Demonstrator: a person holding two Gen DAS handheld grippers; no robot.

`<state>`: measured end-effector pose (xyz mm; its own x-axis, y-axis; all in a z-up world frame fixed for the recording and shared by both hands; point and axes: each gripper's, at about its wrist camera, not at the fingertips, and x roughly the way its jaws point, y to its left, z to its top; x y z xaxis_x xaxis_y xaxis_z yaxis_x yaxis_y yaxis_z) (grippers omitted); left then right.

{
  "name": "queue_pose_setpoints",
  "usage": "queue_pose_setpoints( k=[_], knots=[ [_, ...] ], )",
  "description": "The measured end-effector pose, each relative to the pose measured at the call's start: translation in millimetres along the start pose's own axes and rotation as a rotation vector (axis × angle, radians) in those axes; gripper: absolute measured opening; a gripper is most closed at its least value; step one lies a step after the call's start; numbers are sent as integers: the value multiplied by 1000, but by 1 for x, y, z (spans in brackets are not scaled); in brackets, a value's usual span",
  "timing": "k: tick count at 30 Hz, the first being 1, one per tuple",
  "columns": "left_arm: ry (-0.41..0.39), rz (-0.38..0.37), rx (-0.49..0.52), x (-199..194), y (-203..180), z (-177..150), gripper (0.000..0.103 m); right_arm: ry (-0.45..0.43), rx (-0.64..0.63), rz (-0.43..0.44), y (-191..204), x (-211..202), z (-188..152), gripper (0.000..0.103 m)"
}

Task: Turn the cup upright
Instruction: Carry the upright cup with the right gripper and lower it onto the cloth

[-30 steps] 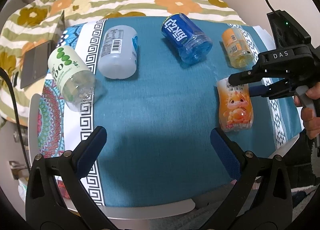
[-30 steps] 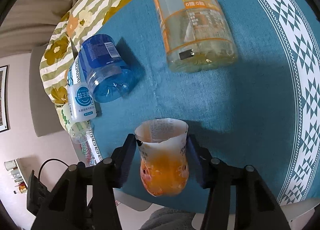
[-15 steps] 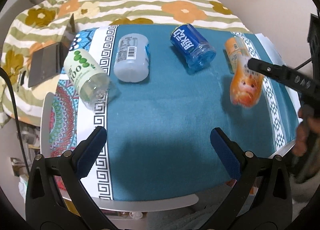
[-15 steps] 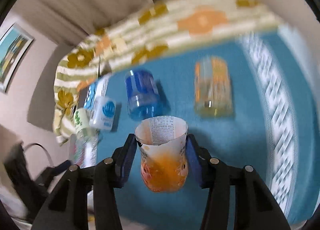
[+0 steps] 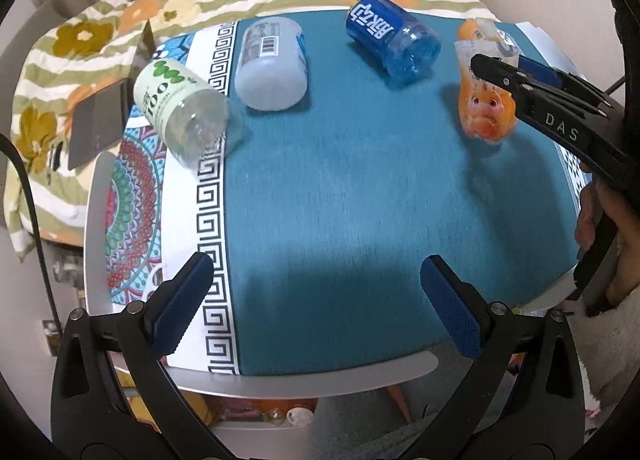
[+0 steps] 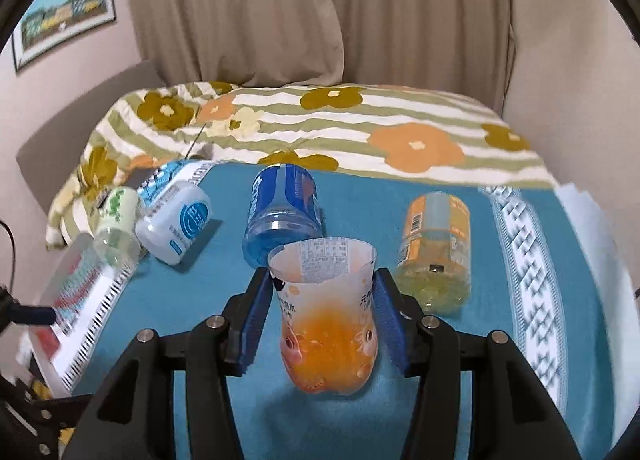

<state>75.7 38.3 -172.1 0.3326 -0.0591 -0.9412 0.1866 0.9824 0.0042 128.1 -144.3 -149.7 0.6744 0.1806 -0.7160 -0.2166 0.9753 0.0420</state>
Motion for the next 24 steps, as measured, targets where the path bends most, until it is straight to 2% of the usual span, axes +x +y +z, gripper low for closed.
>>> queue_pose_setpoints(
  k=[9, 18, 24],
  knots=[
    [-1, -1, 17, 2, -5, -5, 103, -25, -29, -5, -3, -16, -20, 49],
    [2, -8, 14, 2, -9, -6, 103, 24, 23, -2, -9, -32, -35, 49],
    [-12, -24, 7, 0, -11, -7, 103, 19, 22, -4, -9, -34, -41, 50]
  ],
)
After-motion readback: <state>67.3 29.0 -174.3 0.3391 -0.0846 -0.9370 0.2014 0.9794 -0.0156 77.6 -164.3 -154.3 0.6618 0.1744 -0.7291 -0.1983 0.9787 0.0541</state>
